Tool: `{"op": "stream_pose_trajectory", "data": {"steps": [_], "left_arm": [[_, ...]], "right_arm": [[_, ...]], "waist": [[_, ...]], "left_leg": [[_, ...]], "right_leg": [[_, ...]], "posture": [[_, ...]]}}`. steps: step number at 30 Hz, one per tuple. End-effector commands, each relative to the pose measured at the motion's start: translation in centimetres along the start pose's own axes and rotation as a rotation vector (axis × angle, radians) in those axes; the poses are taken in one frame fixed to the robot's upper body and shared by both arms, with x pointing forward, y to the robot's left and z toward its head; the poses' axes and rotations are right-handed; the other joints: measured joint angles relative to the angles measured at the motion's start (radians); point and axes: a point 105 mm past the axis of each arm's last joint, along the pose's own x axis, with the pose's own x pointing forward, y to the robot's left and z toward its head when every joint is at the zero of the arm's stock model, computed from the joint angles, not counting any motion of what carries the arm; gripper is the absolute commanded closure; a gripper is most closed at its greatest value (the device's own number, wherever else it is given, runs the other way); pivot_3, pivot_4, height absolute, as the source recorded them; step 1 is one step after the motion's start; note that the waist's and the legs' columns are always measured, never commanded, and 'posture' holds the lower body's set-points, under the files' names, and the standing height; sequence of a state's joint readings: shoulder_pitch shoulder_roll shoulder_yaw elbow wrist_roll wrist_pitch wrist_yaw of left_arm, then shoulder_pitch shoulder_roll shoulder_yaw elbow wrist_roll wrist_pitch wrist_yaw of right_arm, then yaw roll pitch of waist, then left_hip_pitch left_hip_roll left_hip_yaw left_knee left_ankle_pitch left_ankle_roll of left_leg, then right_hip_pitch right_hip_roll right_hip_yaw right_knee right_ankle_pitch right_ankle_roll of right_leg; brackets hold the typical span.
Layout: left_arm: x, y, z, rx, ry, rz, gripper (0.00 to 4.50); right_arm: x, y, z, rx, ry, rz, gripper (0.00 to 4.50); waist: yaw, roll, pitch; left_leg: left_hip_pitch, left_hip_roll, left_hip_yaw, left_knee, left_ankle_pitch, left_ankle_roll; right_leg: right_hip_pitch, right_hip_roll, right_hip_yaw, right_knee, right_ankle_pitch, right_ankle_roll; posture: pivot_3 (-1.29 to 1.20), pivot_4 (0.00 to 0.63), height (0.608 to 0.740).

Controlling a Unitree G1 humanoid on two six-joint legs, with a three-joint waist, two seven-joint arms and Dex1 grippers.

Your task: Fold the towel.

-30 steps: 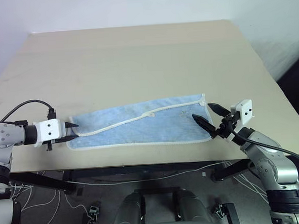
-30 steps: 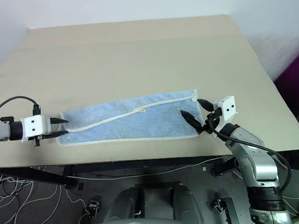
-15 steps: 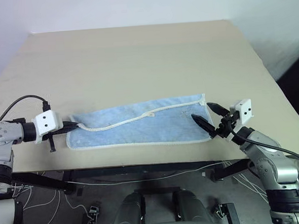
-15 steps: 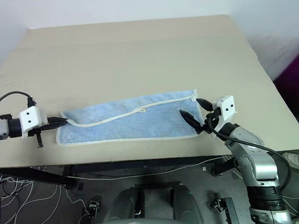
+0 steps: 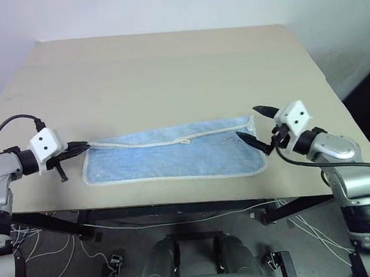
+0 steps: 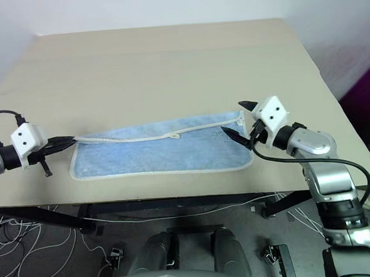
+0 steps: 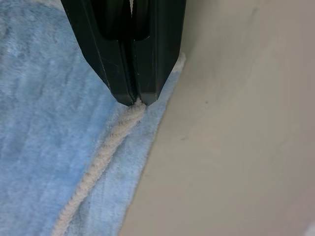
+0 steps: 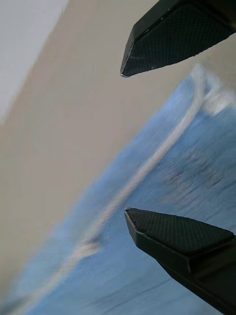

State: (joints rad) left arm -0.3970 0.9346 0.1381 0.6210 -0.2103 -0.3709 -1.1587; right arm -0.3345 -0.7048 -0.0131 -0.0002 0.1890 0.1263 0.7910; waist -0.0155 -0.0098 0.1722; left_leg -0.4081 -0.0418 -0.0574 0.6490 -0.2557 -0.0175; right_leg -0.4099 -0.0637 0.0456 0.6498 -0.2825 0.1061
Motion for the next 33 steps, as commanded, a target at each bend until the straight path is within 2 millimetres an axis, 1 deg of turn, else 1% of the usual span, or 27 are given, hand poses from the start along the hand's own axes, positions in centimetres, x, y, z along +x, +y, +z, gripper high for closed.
{"op": "stream_pose_trajectory", "data": {"steps": [1, 4, 9, 14, 18, 21, 24, 26, 27, 33], "left_arm": [[-0.2, 0.7, 1.3, 0.014, -0.05, 0.064, 4.48], [0.1, 0.2, 1.4, 0.005, -0.062, 0.075, 4.48], [0.4, -0.5, 1.6, -0.007, -0.074, 0.087, 4.48], [0.6, -0.9, 1.8, -0.018, -0.079, 0.096, 4.48], [0.6, -1.0, 1.9, -0.022, -0.082, 0.104, 4.48], [0.6, -1.1, 1.9, -0.023, -0.083, 0.107, 4.48], [0.6, -1.2, 1.8, -0.027, -0.081, 0.109, 4.5], [0.6, -1.2, 1.8, -0.028, -0.08, 0.111, 4.5], [0.6, -1.2, 1.8, -0.029, -0.08, 0.112, 4.5], [0.8, -1.4, 1.7, -0.033, -0.08, 0.109, 4.5]], "right_arm": [[0.4, -1.3, -0.6, -0.165, 0.047, -0.001, 0.0], [1.1, -2.7, -1.6, -0.282, 0.086, -0.035, 0.0], [1.9, -4.0, -2.2, -0.426, 0.11, -0.074, 0.0], [2.6, -4.5, -3.3, -0.532, 0.142, -0.082, 0.0], [3.1, -4.5, -3.4, -0.623, 0.141, -0.084, 0.0], [3.2, -4.6, -3.2, -0.646, 0.122, -0.097, 0.0], [3.3, -4.4, -3.1, -0.661, 0.106, -0.091, 0.61], [3.3, -4.2, -3.3, -0.67, 0.106, -0.075, 1.26], [3.3, -4.1, -3.4, -0.672, 0.105, -0.07, 1.67], [3.3, -3.7, -3.6, -0.672, 0.093, -0.051, 3.78]], "waist": [[0.0, 0.0, 0.0], [-0.002, 0.0, 0.0], [-0.003, 0.0, 0.0], [-0.001, 0.0, 0.0], [-0.004, 0.0, 0.0], [-0.004, 0.0, 0.0], [-0.004, 0.0, 0.0], [-0.003, 0.0, 0.0], [-0.003, 0.0, 0.0], [-0.005, 0.0, 0.0]], "left_leg": [[0.0, 0.0, 0.0, 0.0, 0.0, 0.0], [0.0, 0.0, 0.001, 0.0, 0.0, 0.0], [0.0, 0.0, 0.001, 0.0, 0.0, 0.0], [0.0, 0.0, 0.001, 0.0, 0.0, 0.0], [0.0, 0.0, 0.001, 0.0, 0.0, 0.0], [0.0, 0.0, 0.001, 0.0, 0.0, 0.0], [0.0, 0.0, 0.001, 0.0, 0.0, 0.0], [0.0, 0.0, 0.001, -0.001, 0.0, 0.0], [0.0, 0.0, 0.001, 0.0, 0.0, 0.0], [0.0, 0.0, 0.001, -0.001, 0.0, 0.0]], "right_leg": [[0.0, 0.0, 0.0, 0.0, 0.0, 0.0], [0.0, 0.0, 0.001, 0.0, 0.0, 0.0], [-0.001, 0.0, 0.001, 0.001, 0.0, 0.0], [-0.001, 0.0, 0.001, 0.001, 0.0, 0.0], [-0.001, 0.0, 0.001, 0.001, 0.0, 0.0], [-0.001, 0.0, 0.001, 0.001, 0.0, 0.0], [-0.001, 0.0, 0.002, 0.001, 0.0, 0.0], [-0.001, 0.0, 0.001, 0.001, 0.0, 0.0], [-0.001, 0.0, 0.001, 0.001, 0.0, 0.0], [-0.001, 0.0, 0.002, 0.001, 0.0, 0.0]], "posture": [[0.0, 0.15, 0.74], [0.0, 0.15, 0.74], [0.0, 0.15, 0.74], [0.0, 0.15, 0.74], [0.0, 0.15, 0.74], [0.0, 0.15, 0.74], [0.0, 0.15, 0.74], [0.0, 0.15, 0.74], [0.0, 0.15, 0.74], [0.0, 0.15, 0.74]]}}
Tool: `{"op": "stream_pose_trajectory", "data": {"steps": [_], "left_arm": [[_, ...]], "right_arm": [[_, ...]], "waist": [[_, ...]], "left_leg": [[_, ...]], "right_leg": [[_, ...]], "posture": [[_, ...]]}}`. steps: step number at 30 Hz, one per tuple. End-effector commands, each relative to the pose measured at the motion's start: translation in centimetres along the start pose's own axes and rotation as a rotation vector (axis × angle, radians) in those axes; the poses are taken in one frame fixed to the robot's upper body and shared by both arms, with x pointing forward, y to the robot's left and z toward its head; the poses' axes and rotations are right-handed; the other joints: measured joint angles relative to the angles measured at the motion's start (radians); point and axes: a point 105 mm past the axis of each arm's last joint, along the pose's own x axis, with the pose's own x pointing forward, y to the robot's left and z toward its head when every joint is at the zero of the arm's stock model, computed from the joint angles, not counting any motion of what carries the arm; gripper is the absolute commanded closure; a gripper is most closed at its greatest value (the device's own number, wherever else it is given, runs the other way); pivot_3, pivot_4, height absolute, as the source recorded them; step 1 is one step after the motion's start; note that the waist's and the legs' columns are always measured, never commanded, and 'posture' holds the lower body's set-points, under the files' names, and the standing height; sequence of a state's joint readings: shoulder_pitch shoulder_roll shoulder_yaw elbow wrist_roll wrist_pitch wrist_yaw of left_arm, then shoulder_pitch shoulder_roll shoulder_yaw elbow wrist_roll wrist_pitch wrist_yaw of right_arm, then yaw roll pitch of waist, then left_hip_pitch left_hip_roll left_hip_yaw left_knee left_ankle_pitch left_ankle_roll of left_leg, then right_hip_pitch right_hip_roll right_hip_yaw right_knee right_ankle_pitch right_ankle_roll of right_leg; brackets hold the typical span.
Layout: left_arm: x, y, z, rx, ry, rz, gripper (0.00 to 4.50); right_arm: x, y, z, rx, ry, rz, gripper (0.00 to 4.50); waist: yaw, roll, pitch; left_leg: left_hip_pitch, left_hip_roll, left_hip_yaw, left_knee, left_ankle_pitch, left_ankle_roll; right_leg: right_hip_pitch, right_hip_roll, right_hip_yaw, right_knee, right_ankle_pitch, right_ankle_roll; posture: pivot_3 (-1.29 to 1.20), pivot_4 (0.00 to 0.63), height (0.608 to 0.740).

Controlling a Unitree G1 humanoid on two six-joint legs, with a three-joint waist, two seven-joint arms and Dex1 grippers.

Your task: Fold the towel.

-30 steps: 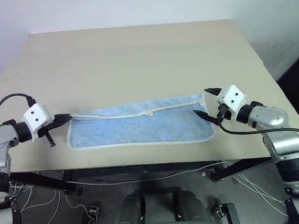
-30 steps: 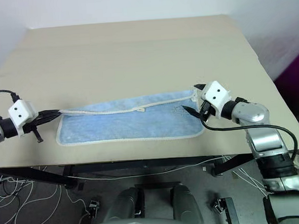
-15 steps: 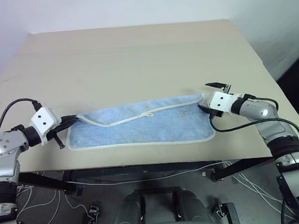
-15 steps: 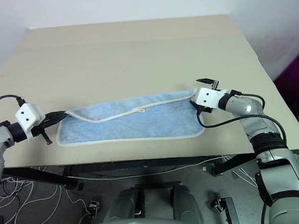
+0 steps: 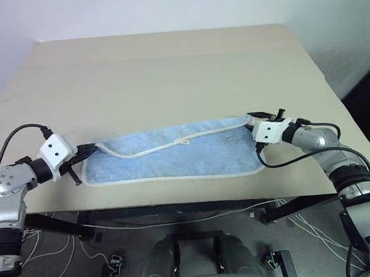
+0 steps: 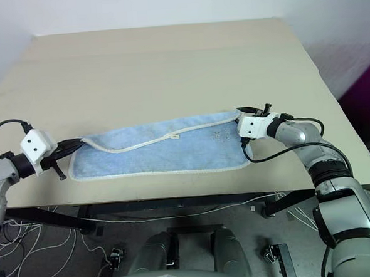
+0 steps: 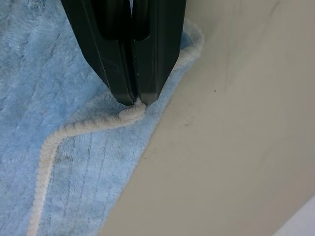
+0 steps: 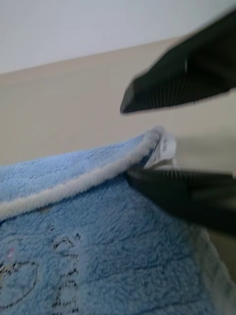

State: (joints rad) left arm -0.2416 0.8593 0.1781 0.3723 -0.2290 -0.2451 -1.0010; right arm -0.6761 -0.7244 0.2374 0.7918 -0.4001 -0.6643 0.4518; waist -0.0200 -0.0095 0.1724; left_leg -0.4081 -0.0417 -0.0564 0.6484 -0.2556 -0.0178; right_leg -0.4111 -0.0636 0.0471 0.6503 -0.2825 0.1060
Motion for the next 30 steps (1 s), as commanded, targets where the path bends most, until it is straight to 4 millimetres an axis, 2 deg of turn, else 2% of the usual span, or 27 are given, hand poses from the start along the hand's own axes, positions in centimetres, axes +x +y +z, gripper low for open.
{"op": "stream_pose_trajectory", "data": {"steps": [1, 2, 10, 13, 17, 21, 23, 27, 30], "left_arm": [[-0.2, 0.6, 1.1, 0.026, -0.037, 0.026, 4.5], [-0.2, 0.6, 1.1, 0.025, -0.037, 0.026, 4.5], [-0.3, 0.6, 0.9, 0.021, -0.035, 0.035, 4.5], [-0.6, 1.4, 1.1, 0.011, -0.05, 0.076, 4.5], [-1.3, 4.9, 2.2, -0.036, -0.111, 0.24, 4.5], [-1.4, 9.1, 4.3, -0.071, -0.189, 0.413, 4.5], [-1.1, 10.2, 5.0, -0.092, -0.218, 0.441, 4.5], [0.2, 12.9, 7.1, -0.108, -0.27, 0.513, 4.5], [0.4, 14.4, 8.4, -0.1, -0.298, 0.557, 4.5]], "right_arm": [[0.0, -1.2, 0.5, -0.02, -0.024, -0.033, 4.16], [0.0, -1.2, 0.5, -0.019, -0.024, -0.032, 4.47], [0.0, -1.1, 0.4, -0.018, -0.02, -0.043, 4.47], [-0.1, -1.5, 0.5, -0.034, -0.019, -0.056, 4.47], [-0.9, -4.7, 0.4, -0.03, -0.011, -0.15, 4.47], [-2.0, -9.9, 1.2, 0.035, -0.043, -0.273, 4.47], [-2.2, -11.3, 1.4, 0.041, -0.049, -0.292, 4.47], [-3.1, -15.8, 2.0, 0.084, -0.058, -0.378, 4.47], [-3.8, -18.3, 2.8, 0.083, -0.085, -0.423, 4.47]], "waist": [[0.0, 0.0, 0.0], [0.0, 0.0, 0.0], [0.0, 0.0, 0.0], [0.0, 0.0, 0.0], [0.002, 0.0, 0.0], [0.003, 0.0, 0.0], [0.001, 0.0, 0.0], [0.0, 0.0, 0.0], [-0.001, 0.0, 0.0]], "left_leg": [[0.0, 0.0, 0.0, 0.0, 0.0, 0.0], [0.0, 0.0, 0.0, 0.0, 0.0, 0.0], [0.0, 0.0, 0.0, 0.0, 0.0, 0.0], [0.0, 0.0, 0.0, 0.0, 0.0, 0.0], [0.0, 0.0, 0.0, 0.001, 0.0, 0.0], [0.0, 0.0, 0.0, 0.001, 0.0, 0.0], [0.0, 0.0, 0.0, 0.001, 0.0, 0.0], [0.0, 0.0, 0.0, 0.001, 0.0, 0.0], [-0.001, -0.001, 0.0, 0.001, 0.0, 0.0]], "right_leg": [[0.0, 0.0, 0.0, 0.0, 0.0, 0.0], [0.0, 0.0, 0.0, 0.0, 0.0, 0.0], [0.0, 0.0, 0.0, 0.0, 0.0, 0.0], [0.0, 0.0, 0.0, 0.0, 0.0, 0.0], [0.0, 0.0, 0.0, 0.0, 0.0, 0.0], [0.0, 0.0, -0.001, 0.0, 0.0, 0.0], [0.0, 0.0, -0.001, 0.0, 0.0, 0.0], [0.0, 0.0, -0.001, 0.0, 0.0, 0.0], [0.0, 0.0, -0.001, 0.0, 0.0, 0.0]], "posture": [[0.0, 0.15, 0.74], [0.0, 0.15, 0.74], [0.0, 0.15, 0.74], [0.0, 0.15, 0.74], [0.0, 0.15, 0.74], [0.0, 0.15, 0.74], [0.0, 0.15, 0.74], [0.0, 0.15, 0.74], [0.0, 0.15, 0.74]]}}
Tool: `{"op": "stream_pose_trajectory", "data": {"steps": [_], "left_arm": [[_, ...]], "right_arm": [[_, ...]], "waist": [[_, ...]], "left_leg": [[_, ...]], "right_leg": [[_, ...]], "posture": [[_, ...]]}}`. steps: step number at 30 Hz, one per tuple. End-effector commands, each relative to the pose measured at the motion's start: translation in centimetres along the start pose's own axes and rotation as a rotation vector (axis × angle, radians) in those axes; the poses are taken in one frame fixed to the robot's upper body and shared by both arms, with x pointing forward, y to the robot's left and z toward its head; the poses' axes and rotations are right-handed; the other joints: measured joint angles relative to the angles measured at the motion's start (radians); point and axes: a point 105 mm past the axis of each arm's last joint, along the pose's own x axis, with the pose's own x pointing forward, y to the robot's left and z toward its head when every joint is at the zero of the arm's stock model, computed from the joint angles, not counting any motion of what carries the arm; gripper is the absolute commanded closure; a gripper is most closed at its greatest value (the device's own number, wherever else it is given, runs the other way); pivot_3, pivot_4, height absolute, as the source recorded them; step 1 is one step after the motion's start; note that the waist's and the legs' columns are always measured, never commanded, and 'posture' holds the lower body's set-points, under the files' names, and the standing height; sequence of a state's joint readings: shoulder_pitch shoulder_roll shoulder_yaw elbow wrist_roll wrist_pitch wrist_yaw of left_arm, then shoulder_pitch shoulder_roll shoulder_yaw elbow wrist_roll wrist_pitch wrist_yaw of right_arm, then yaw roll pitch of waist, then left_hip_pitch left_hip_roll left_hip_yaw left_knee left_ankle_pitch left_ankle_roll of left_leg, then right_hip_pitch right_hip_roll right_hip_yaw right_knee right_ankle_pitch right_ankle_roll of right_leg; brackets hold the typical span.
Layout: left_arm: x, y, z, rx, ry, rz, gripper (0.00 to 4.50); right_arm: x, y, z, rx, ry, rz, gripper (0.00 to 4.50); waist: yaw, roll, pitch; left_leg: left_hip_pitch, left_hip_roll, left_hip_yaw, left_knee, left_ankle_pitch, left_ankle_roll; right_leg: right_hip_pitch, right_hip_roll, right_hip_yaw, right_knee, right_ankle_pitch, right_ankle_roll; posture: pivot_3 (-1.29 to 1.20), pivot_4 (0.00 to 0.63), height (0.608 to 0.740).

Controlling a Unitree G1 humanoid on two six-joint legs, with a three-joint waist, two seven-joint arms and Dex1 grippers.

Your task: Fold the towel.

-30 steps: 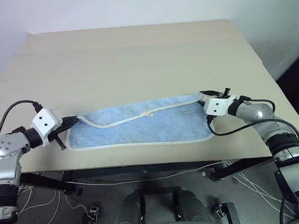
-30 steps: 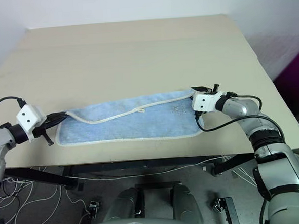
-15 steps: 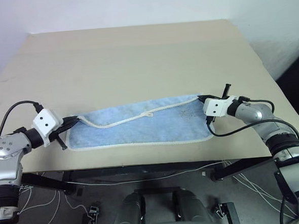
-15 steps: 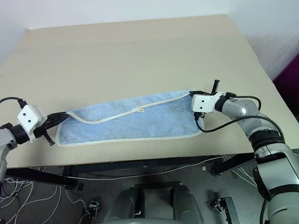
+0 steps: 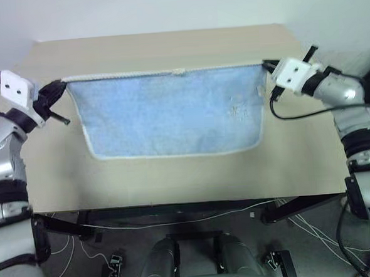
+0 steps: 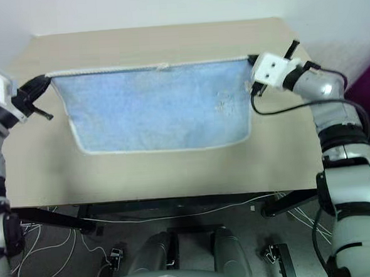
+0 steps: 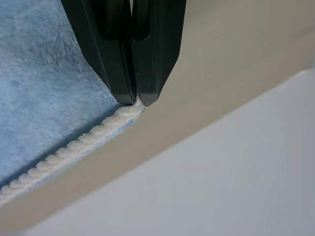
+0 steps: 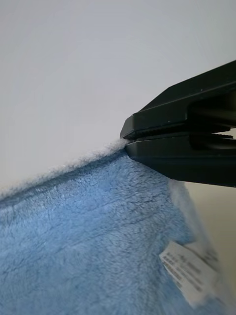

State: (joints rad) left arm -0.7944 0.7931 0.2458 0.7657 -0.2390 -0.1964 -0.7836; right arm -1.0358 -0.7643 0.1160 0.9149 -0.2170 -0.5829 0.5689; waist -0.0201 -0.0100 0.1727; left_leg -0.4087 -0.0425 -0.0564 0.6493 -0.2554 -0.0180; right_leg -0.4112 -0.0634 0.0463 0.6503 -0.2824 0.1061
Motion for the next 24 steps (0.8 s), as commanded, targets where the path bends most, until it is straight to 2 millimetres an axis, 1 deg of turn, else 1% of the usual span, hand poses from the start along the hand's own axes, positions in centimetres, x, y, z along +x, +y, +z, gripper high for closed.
{"op": "stream_pose_trajectory", "data": {"steps": [1, 3, 5, 7, 9, 12, 14, 16, 18, 20, 24], "left_arm": [[0.6, 2.4, 2.6, 0.03, -0.066, 0.091, 4.5], [0.8, 3.5, 4.1, 0.029, -0.104, 0.119, 4.5], [0.5, 4.1, 4.9, 0.03, -0.125, 0.117, 4.5], [-0.3, 4.2, 5.3, 0.03, -0.134, 0.078, 4.5], [-1.6, 3.9, 4.8, 0.026, -0.115, 0.013, 4.5], [-3.8, 3.1, 3.0, -0.006, -0.05, -0.077, 4.5], [-6.2, 1.6, 0.8, -0.017, 0.053, -0.19, 4.5], [-8.2, 0.1, -0.6, -0.044, 0.14, -0.28, 4.5], [-9.8, -1.4, -1.4, -0.084, 0.213, -0.36, 4.5], [-11.2, -2.9, -1.7, -0.112, 0.266, -0.427, 4.5], [-14.0, -4.8, -2.8, -0.192, 0.406, -0.511, 4.5]], "right_arm": [[-0.9, -4.7, 1.2, 0.017, -0.037, -0.115, 4.47], [-1.4, -6.5, 2.1, 0.008, -0.062, -0.137, 4.47], [-2.1, -7.5, 2.6, 0.008, -0.082, -0.141, 4.47], [-3.2, -7.9, 2.9, 0.032, -0.108, -0.123, 4.47], [-4.5, -7.1, 3.2, 0.078, -0.135, -0.052, 4.47], [-6.7, -5.1, 3.4, 0.153, -0.143, 0.08, 4.47], [-8.6, -2.6, 2.9, 0.24, -0.107, 0.2, 4.47], [-10.3, 0.1, 2.5, 0.306, -0.061, 0.315, 4.47], [-12.0, 2.7, 2.2, 0.376, -0.016, 0.423, 4.47], [-13.3, 4.7, 2.3, 0.45, 0.014, 0.498, 4.47], [-16.1, 8.0, 2.7, 0.582, 0.077, 0.65, 4.47]], "waist": [[-0.001, 0.0, 0.0], [-0.001, 0.0, 0.0], [-0.001, 0.0, 0.0], [-0.001, 0.0, 0.0], [-0.002, 0.0, 0.0], [-0.002, 0.0, 0.0], [-0.001, 0.0, 0.0], [0.001, 0.001, 0.0], [0.004, 0.0, 0.0], [0.007, 0.0, 0.0], [0.009, 0.001, 0.0]], "left_leg": [[0.0, 0.0, 0.0, 0.0, 0.0, 0.0], [-0.001, 0.0, 0.0, 0.0, 0.0, 0.0], [-0.002, 0.0, 0.0, 0.0, 0.0, 0.0], [-0.002, 0.0, 0.0, -0.001, 0.0, 0.0], [-0.002, 0.0, 0.0, -0.001, 0.0, 0.0], [-0.001, 0.001, 0.0, -0.001, 0.0, 0.0], [-0.002, 0.001, 0.0, 0.0, 0.0, 0.0], [-0.001, 0.001, 0.0, -0.001, 0.0, 0.0], [-0.001, 0.001, 0.0, 0.0, 0.0, 0.001], [-0.001, 0.001, -0.001, 0.0, -0.001, 0.001], [0.001, 0.001, -0.001, 0.0, -0.001, 0.001]], "right_leg": [[0.0, 0.0, 0.0, 0.0, 0.0, 0.0], [-0.001, 0.0, 0.0, 0.0, 0.0, 0.0], [-0.001, 0.0, 0.0, 0.0, 0.0, 0.0], [-0.001, 0.0, 0.0, 0.001, 0.0, 0.0], [-0.001, 0.0, 0.0, 0.001, 0.0, 0.0], [-0.001, 0.0, 0.001, 0.001, 0.0, 0.0], [-0.001, 0.0, 0.001, 0.003, 0.0, 0.0], [-0.001, -0.001, 0.001, 0.003, 0.0, 0.0], [-0.001, -0.002, 0.002, 0.003, 0.0, 0.0], [0.0, -0.003, 0.001, 0.0, 0.0, 0.0], [0.002, -0.005, 0.002, -0.001, 0.0, 0.0]], "posture": [[0.0, 0.15, 0.74], [0.0, 0.15, 0.74], [0.0, 0.15, 0.74], [0.0, 0.15, 0.74], [0.0, 0.15, 0.74], [0.0, 0.15, 0.74], [0.0, 0.15, 0.74], [0.0, 0.15, 0.74], [0.0, 0.15, 0.74], [0.0, 0.15, 0.74], [0.0, 0.15, 0.74]]}}
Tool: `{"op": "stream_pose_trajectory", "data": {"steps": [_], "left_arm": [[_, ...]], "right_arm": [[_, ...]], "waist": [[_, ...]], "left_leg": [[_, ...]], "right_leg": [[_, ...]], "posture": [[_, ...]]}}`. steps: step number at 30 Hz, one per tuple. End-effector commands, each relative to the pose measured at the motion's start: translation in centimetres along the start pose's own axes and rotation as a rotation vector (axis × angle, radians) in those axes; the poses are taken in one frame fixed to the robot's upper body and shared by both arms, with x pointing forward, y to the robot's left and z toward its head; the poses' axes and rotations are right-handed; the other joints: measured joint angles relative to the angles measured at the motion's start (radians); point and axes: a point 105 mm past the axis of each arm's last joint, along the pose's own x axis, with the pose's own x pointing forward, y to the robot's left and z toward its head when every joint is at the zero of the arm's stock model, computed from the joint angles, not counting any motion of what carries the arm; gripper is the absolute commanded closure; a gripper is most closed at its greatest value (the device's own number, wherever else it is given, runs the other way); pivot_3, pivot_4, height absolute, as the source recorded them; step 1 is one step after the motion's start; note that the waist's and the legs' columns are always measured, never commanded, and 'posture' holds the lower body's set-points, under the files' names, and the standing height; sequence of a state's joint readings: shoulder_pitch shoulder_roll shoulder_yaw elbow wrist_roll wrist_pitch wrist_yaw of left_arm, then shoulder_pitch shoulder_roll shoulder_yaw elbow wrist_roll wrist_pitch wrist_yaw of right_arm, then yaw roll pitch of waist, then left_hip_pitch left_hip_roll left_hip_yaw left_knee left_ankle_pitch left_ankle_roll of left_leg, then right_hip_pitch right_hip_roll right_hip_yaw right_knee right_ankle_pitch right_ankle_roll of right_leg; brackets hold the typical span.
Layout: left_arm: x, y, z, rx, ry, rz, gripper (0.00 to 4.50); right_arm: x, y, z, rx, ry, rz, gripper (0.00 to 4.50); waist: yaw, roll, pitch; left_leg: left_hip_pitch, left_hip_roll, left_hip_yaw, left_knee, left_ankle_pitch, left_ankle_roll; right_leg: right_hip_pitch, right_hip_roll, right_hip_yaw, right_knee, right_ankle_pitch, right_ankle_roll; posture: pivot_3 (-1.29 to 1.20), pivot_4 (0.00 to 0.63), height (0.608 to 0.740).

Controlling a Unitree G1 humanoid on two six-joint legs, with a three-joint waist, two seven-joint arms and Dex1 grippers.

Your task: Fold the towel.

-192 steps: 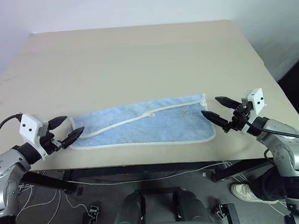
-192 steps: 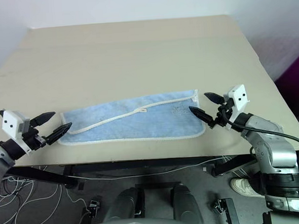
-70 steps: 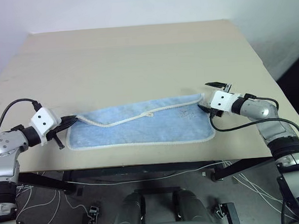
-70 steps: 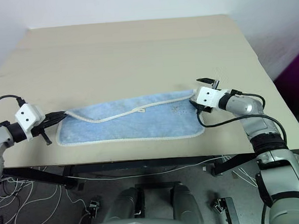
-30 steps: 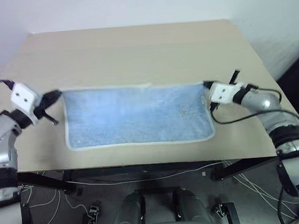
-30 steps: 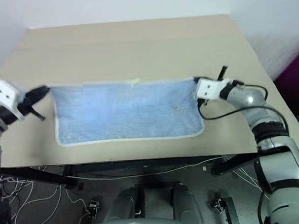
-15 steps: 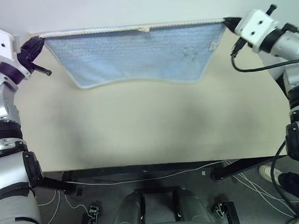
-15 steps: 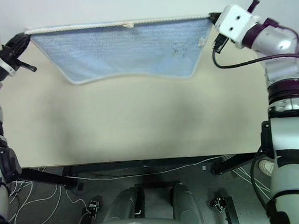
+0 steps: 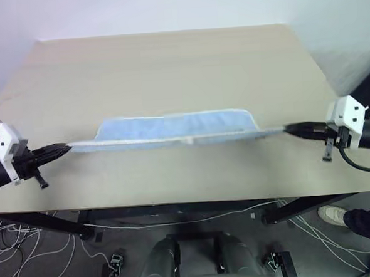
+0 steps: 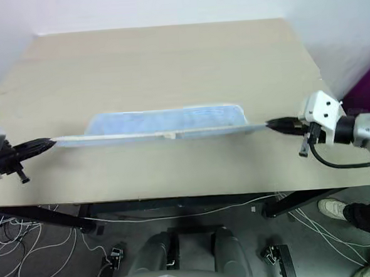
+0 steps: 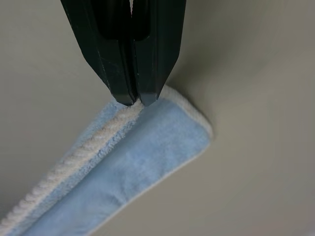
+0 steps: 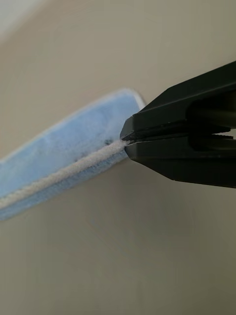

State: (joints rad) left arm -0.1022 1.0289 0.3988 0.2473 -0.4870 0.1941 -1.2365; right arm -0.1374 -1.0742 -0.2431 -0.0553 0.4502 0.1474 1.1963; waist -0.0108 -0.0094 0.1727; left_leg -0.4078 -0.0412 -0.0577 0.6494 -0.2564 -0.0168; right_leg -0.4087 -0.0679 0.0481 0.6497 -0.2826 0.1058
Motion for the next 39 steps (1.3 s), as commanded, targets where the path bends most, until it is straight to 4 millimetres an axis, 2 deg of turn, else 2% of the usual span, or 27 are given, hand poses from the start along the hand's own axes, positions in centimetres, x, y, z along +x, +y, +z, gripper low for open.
{"op": "stream_pose_trajectory", "data": {"steps": [1, 6, 10, 12, 16, 25, 30, 39], "left_arm": [[-1.7, -1.0, 0.4, -0.029, 0.055, -0.029, 4.5], [-2.8, -2.4, -0.1, -0.1, 0.118, -0.075, 4.5], [-2.4, -2.5, -0.3, -0.084, 0.133, -0.07, 4.5], [-1.7, -2.2, -0.5, -0.06, 0.139, -0.047, 4.5], [0.7, 0.3, -0.9, 0.029, 0.145, 0.083, 4.5], [5.9, 4.4, -0.5, 0.127, 0.094, 0.229, 4.5], [8.1, 5.6, -0.8, 0.138, 0.1, 0.259, 4.5], [10.1, 5.3, -2.1, 0.146, 0.143, 0.218, 4.5]], "right_arm": [[-1.6, 1.6, 0.6, 0.053, 0.023, 0.061, 4.47], [-2.2, 3.6, 0.8, 0.13, 0.039, 0.141, 4.47], [-1.6, 3.3, 0.9, 0.112, 0.032, 0.128, 4.47], [-1.0, 2.7, 0.9, 0.095, 0.026, 0.107, 4.47], [0.5, 0.9, 0.5, 0.054, 0.024, 0.047, 4.47], [4.0, -3.4, -1.4, 0.0, 0.047, -0.072, 4.47], [5.7, -5.2, -2.5, -0.012, 0.054, -0.122, 4.47], [7.0, -5.4, -3.3, -0.005, 0.052, -0.103, 4.47]], "waist": [[-0.001, 0.0, 0.0], [-0.002, 0.0, 0.0], [-0.001, 0.0, 0.0], [-0.001, 0.0, 0.0], [0.001, 0.0, 0.0], [-0.001, 0.0, 0.0], [-0.003, 0.0, 0.0], [-0.004, 0.0, 0.0]], "left_leg": [[0.001, 0.0, 0.0, 0.0, 0.0, 0.0], [0.001, 0.0, 0.0, -0.001, 0.0, 0.0], [0.001, 0.0, 0.0, -0.001, 0.0, 0.0], [0.001, 0.0, 0.0, -0.001, 0.0, 0.0], [0.001, 0.0, 0.0, -0.001, 0.0, 0.0], [0.0, -0.001, 0.001, 0.0, 0.0, 0.0], [-0.001, -0.001, 0.002, 0.0, 0.0, 0.0], [-0.002, -0.001, 0.003, 0.001, 0.0, 0.0]], "right_leg": [[0.001, 0.0, 0.0, 0.0, 0.0, 0.0], [0.001, 0.0, 0.0, -0.001, 0.0, 0.0], [0.001, 0.0, 0.0, -0.001, 0.0, 0.0], [0.001, -0.001, 0.0, -0.002, 0.0, 0.0], [0.002, -0.001, -0.001, -0.002, 0.0, 0.0], [-0.001, 0.002, -0.002, 0.0, 0.0, 0.0], [-0.003, 0.003, -0.001, 0.0, 0.0, 0.0], [-0.003, 0.004, -0.001, 0.001, 0.0, 0.0]], "posture": [[0.0, 0.15, 0.74], [0.0, 0.15, 0.74], [0.0, 0.15, 0.74], [0.0, 0.15, 0.74], [0.0, 0.15, 0.74], [0.0, 0.15, 0.74], [0.0, 0.15, 0.74], [0.0, 0.15, 0.74]]}}
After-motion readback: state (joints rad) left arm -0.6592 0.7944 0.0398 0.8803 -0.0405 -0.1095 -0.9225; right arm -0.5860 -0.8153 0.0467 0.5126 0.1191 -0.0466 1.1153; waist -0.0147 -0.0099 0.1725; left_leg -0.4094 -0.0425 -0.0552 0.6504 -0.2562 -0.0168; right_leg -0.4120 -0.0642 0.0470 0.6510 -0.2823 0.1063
